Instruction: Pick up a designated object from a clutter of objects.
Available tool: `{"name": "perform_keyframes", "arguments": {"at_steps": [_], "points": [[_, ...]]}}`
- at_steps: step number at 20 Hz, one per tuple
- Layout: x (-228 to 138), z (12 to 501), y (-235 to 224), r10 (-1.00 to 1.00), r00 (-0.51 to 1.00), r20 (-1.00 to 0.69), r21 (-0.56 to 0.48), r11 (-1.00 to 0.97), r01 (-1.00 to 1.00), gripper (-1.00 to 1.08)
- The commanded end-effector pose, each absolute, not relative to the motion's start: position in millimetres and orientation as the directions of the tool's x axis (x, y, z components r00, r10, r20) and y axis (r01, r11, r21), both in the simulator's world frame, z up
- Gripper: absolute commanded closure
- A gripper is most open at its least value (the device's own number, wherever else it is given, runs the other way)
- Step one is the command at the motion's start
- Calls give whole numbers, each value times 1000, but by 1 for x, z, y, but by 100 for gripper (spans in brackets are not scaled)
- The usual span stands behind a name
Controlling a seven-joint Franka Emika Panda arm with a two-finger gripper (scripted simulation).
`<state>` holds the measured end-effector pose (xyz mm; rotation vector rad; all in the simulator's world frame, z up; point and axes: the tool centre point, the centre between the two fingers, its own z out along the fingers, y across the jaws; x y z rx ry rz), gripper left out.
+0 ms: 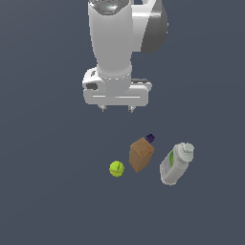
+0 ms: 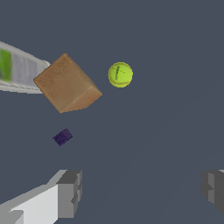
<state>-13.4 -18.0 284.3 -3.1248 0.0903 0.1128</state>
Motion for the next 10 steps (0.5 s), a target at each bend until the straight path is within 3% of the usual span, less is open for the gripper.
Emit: {"name": "perform_keyframes", "arguments": {"at_steps": [1, 10], "points": [[-13, 284, -18, -57, 996, -72, -11, -998, -58, -92], [-15, 282, -29, -119, 990, -70, -34, -992, -121, -92]]}}
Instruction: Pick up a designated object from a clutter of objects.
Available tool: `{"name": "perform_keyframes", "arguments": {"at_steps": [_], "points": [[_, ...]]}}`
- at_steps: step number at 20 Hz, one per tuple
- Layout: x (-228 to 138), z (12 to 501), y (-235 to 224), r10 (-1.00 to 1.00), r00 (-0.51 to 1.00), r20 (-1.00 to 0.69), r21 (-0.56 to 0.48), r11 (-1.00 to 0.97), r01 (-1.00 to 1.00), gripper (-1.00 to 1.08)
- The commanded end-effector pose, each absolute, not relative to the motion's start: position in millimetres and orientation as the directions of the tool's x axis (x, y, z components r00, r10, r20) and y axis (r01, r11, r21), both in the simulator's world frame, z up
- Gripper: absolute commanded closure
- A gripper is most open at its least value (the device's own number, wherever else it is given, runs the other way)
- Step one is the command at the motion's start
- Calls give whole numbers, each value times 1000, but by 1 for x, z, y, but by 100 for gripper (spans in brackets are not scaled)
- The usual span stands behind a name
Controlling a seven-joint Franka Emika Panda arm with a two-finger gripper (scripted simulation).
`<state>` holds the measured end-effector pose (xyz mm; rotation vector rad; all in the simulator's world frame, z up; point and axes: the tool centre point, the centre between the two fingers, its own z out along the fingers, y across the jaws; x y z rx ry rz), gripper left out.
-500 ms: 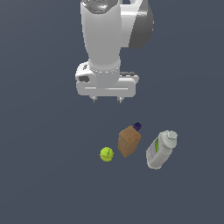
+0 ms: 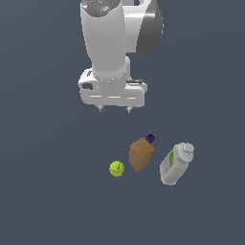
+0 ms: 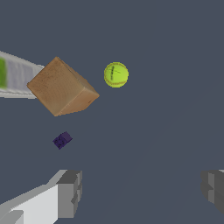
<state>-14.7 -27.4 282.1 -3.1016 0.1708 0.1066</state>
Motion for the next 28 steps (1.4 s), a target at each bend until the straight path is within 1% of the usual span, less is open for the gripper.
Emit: {"name": "perform_keyframes", "arguments": {"at_steps": [1, 8, 15, 21, 28], "points": [[-16, 282, -29, -121, 990, -70, -34, -992, -124, -92], [-10, 277, -29, -115, 991, -68, -31, -993, -117, -92], [13, 256, -30, -105, 993, -58, -24, -994, -106, -92], [43, 222, -30, -88, 995, -43, -16, -996, -89, -92], [81, 167, -29, -62, 998, -24, -6, -998, -62, -92]]}}
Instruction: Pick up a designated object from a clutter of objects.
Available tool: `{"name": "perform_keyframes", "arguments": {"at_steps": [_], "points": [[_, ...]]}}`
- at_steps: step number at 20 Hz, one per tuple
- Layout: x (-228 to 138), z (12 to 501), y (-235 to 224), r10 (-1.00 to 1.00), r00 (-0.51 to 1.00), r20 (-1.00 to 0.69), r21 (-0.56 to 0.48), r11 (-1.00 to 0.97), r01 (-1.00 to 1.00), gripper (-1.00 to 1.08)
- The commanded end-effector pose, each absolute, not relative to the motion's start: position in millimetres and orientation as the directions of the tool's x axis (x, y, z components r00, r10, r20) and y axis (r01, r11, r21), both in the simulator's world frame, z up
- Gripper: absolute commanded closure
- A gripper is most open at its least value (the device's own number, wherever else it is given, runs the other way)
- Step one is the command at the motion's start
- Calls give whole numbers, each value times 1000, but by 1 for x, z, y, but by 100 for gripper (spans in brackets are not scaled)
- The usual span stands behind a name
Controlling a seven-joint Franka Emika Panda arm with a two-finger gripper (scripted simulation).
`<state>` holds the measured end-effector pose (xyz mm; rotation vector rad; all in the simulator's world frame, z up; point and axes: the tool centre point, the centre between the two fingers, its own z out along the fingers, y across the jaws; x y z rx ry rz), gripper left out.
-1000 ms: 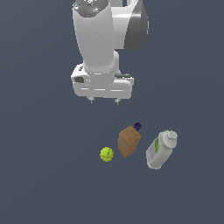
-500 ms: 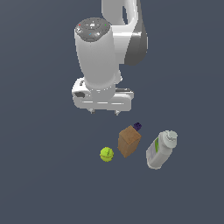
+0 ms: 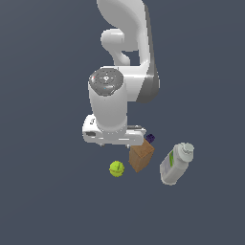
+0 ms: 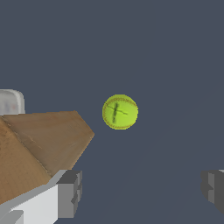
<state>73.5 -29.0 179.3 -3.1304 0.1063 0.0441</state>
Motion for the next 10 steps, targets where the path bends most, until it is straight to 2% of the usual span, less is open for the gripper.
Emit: {"name": "perform_keyframes", "arguments": {"at_steps": [1, 10], "points": [[86, 159, -28, -58, 998, -21, -5, -998, -59, -92], [110, 107, -26, -36, 999, -5, -1, -999, -36, -92]]}}
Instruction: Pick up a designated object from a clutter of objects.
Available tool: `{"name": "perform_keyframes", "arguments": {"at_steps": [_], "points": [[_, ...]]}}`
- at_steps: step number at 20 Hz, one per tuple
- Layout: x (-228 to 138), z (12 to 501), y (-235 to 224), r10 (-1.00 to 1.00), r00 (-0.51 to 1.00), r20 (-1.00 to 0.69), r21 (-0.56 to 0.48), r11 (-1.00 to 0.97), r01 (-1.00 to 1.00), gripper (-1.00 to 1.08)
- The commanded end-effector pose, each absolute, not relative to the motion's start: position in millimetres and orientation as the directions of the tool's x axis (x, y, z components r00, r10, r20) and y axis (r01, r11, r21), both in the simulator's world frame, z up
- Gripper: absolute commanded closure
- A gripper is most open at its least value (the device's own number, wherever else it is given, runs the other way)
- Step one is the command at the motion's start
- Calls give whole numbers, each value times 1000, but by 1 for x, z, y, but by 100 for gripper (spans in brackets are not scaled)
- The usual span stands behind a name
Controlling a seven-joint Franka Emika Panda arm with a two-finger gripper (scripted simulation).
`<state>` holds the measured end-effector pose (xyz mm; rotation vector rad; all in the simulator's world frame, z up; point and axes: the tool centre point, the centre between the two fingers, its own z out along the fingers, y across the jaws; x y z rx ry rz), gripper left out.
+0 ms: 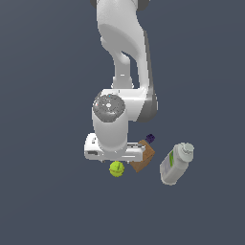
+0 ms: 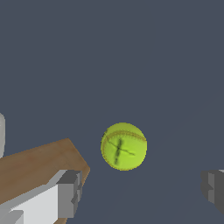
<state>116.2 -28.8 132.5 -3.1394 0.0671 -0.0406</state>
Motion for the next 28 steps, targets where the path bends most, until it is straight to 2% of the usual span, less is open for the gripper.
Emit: {"name": "perform_keyframes", "arguments": {"at_steps": [1, 8, 9, 11, 23, 28], "points": [[111, 103, -26, -35, 999, -4, -1, -999, -35, -92], [116, 92, -25, -30, 1000, 0, 0, -1000, -30, -92], [137, 134, -32, -40, 996, 75, 0, -999, -40, -92], [137, 132, -31, -40, 997, 73, 0, -999, -40, -92], [118, 56, -26, -32, 999, 12, 0, -1000, -32, -92], [115, 42, -25, -30, 1000, 0, 0, -1000, -30, -92]]}}
